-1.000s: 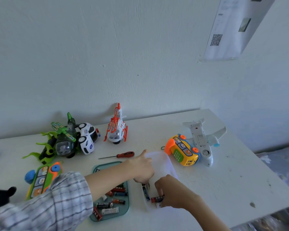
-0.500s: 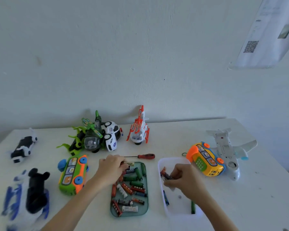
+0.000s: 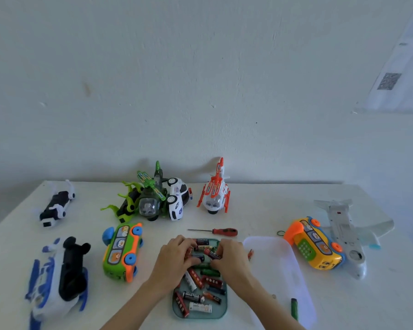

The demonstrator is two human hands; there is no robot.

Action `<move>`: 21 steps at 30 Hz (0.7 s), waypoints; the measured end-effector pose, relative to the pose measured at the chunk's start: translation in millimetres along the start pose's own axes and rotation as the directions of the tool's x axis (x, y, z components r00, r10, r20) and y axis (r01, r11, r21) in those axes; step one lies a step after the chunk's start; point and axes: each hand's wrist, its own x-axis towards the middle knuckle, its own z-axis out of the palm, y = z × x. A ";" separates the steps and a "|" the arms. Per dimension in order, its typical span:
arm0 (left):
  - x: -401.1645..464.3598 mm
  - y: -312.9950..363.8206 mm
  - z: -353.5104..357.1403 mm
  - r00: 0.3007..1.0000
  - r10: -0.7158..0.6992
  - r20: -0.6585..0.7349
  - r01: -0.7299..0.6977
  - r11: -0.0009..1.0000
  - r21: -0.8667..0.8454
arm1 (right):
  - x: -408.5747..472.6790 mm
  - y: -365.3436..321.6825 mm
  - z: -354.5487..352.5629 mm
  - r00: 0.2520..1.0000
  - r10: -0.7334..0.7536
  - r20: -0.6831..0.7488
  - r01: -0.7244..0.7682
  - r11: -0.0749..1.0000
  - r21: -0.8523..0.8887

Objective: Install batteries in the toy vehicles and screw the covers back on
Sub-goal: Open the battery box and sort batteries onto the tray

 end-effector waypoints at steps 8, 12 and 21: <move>-1.8 -0.9 1.4 0.997 -0.052 -0.063 0.040 0.984 -0.175 | 5.9 -7.1 9.6 0.995 -0.104 0.011 0.103 0.956 -0.274; -2.5 -1.9 0.0 0.997 -0.049 -0.062 0.042 0.993 -0.113 | 3.5 -9.2 6.2 0.994 -0.107 0.018 0.109 0.980 -0.164; 4.3 52.2 -7.6 0.950 0.304 -0.073 -0.308 0.950 -0.054 | -34.8 51.7 -80.1 0.975 -0.209 -0.076 0.191 0.962 -0.194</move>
